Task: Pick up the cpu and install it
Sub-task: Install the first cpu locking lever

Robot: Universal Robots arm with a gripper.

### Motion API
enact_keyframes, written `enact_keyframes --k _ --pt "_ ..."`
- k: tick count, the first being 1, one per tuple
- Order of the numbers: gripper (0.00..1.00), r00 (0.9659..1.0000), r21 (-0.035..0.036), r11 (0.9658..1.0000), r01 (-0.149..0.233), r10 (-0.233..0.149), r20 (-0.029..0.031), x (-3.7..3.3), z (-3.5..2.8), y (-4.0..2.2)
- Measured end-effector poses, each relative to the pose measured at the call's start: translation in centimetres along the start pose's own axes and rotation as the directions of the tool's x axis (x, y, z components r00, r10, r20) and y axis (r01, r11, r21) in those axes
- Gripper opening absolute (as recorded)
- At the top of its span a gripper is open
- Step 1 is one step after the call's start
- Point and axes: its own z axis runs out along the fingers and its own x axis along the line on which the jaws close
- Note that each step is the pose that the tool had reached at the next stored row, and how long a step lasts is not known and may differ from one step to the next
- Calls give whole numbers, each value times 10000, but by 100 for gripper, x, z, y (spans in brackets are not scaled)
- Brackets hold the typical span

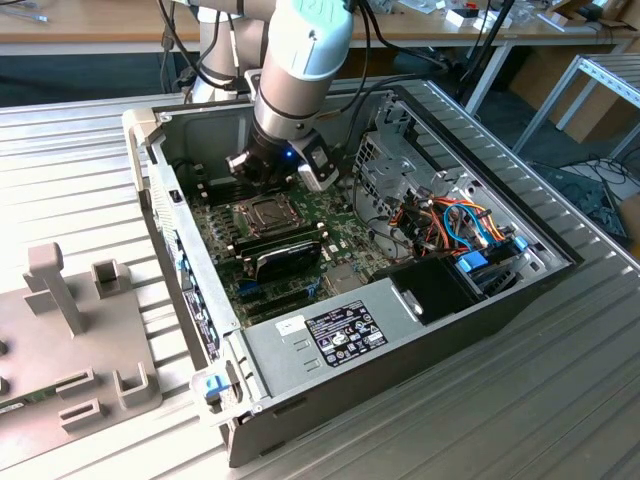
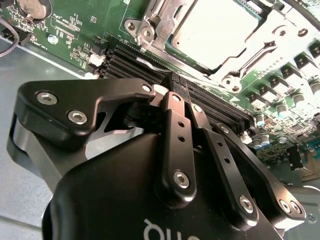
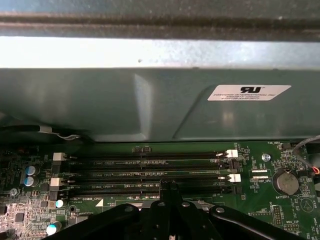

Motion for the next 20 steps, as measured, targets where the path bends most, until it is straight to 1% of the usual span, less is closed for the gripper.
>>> enact_keyframes --k 6,13,20 --pt "11 10000 -1 10000 1 -1 0 0 3 -1" --pt "11 10000 -1 10000 0 0 0 0 29 -11" --pt "11 10000 -3 10000 1 -1 2 -1 43 -14"
